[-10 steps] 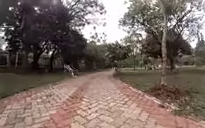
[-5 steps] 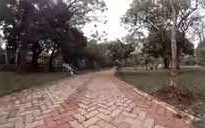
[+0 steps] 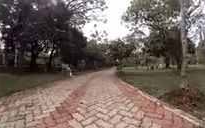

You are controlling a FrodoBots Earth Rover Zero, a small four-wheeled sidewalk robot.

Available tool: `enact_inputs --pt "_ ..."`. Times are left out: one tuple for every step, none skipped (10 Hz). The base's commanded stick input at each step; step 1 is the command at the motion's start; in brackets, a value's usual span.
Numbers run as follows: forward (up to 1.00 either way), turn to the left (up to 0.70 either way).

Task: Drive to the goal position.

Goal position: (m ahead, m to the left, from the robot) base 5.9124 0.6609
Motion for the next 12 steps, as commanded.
enact_inputs --pt "0.70 0.01" --pt "0.70 0.01" --pt "0.70 0.01" --pt "0.70 0.01" --pt "0.70 0.01" --pt "0.70 0.01" --pt "0.70 0.01" --pt "0.70 0.01" --pt "0.70 0.01" --pt "0.70 0.01" --pt "0.70 0.01" --pt "0.70 0.01"
